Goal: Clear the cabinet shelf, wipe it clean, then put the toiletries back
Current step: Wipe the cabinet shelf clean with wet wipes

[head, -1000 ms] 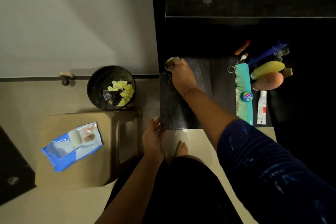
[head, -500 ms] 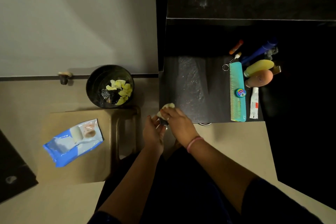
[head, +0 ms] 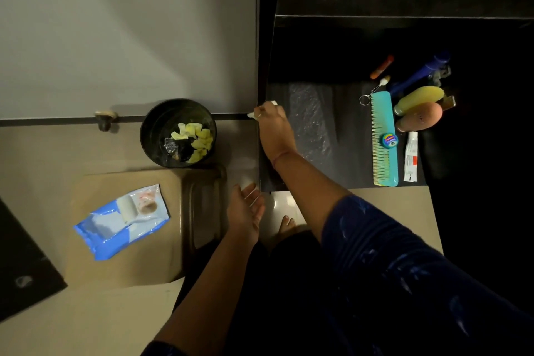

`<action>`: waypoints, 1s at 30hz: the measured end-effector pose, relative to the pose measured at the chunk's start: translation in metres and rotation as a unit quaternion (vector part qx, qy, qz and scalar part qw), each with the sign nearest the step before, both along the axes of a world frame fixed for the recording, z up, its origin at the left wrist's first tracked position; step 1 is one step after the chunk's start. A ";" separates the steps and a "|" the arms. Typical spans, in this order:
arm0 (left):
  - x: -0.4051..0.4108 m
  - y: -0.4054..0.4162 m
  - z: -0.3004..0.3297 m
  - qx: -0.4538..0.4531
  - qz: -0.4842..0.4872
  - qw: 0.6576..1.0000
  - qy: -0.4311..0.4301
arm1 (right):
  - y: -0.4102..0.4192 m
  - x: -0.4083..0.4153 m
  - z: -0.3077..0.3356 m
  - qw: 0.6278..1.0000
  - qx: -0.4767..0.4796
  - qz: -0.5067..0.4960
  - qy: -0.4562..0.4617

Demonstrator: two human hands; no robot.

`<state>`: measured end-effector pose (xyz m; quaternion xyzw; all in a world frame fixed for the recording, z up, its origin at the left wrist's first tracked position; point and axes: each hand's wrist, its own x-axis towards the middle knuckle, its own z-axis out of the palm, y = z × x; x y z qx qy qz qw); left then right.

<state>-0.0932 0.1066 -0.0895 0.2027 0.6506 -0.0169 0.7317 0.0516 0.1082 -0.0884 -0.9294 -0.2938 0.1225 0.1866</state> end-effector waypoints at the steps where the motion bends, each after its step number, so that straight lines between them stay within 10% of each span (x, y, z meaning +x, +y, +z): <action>1: -0.001 0.000 -0.001 -0.003 0.000 1.000 -0.002 | -0.005 -0.006 -0.001 1.000 -0.004 0.006 0.003; 11: 0.005 -0.005 0.002 0.014 -0.034 0.999 -0.019 | -0.129 -0.144 -0.018 0.987 -0.055 0.138 0.058; 18: 0.010 -0.008 -0.001 0.011 -0.029 0.999 -0.008 | -0.081 -0.061 0.041 0.993 0.100 0.055 0.028; 30: 0.016 -0.007 0.009 0.064 -0.036 0.997 0.031 | -0.117 -0.103 -0.004 0.983 -0.020 0.185 -0.008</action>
